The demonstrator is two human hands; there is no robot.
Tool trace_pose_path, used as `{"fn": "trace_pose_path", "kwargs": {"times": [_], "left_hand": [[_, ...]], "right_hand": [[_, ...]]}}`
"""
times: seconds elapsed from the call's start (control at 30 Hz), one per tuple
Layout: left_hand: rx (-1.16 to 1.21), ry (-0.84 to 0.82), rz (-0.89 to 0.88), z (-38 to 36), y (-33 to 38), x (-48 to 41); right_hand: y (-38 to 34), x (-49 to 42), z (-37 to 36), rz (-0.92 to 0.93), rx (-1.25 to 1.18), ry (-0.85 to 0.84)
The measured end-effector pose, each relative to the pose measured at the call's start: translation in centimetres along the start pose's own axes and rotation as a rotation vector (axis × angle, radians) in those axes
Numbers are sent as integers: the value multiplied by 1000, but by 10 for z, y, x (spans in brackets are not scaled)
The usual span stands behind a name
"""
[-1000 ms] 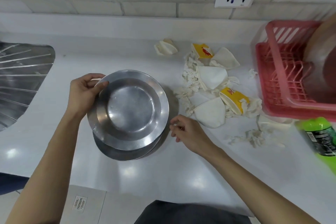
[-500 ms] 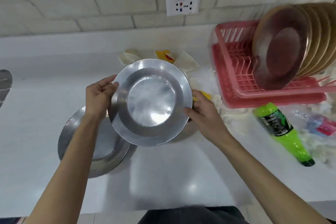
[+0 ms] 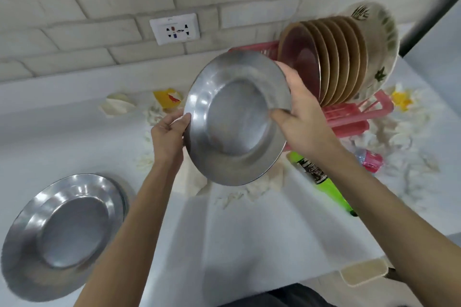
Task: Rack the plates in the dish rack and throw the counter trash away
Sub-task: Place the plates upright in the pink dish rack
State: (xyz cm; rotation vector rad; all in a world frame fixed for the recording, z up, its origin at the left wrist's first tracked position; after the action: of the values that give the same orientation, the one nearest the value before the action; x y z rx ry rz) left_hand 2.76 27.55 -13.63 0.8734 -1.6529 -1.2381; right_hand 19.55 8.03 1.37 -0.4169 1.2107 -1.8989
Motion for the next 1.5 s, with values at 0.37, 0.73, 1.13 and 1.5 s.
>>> {"fn": "trace_pose_path", "kwargs": {"times": [0.37,0.73,1.13,1.5], "left_hand": [[-169,-231,-107,-113,-7,7],[-780,-474,-637,-150,-18,47],[-787,-479,-626,-148,-16,49],[-807,-488,-627,-150,-20,47]], "right_hand": [[-37,-53,98,121,334,121],[-43,-96,96,255,805,148],[-30,-114,50,284,1114,91],[-28,-111,10,391,1290,-11]]}}
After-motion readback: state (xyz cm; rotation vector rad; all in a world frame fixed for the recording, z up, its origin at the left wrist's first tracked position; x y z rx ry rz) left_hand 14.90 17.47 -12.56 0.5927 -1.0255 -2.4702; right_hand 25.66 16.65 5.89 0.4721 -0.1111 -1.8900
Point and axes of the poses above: each hand's wrist, its own x-axis away from the middle knuckle, its own z-axis out of the back of the hand, y = z × x, the point moved 10 cm from there along -x, towards the middle knuckle
